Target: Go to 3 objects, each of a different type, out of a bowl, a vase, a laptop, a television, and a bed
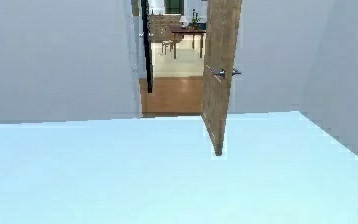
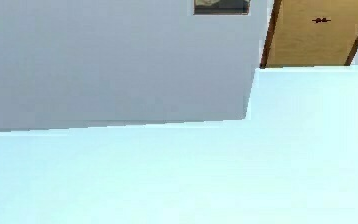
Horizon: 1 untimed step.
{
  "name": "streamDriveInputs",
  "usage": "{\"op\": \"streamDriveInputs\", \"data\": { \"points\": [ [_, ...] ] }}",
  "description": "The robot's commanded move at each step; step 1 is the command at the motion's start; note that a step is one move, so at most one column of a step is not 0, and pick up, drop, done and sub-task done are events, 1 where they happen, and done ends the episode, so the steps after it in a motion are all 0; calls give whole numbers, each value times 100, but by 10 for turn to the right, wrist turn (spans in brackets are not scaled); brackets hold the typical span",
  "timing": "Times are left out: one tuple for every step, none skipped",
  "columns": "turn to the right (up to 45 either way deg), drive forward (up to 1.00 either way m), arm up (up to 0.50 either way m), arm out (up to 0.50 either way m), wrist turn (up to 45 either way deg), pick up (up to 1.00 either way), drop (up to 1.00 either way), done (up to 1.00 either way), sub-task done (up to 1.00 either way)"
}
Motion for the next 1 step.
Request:
{"op": "streamDriveInputs", "data": {
  "points": [
    [0,15,0,0,0,0,0,0,0]
  ]
}}
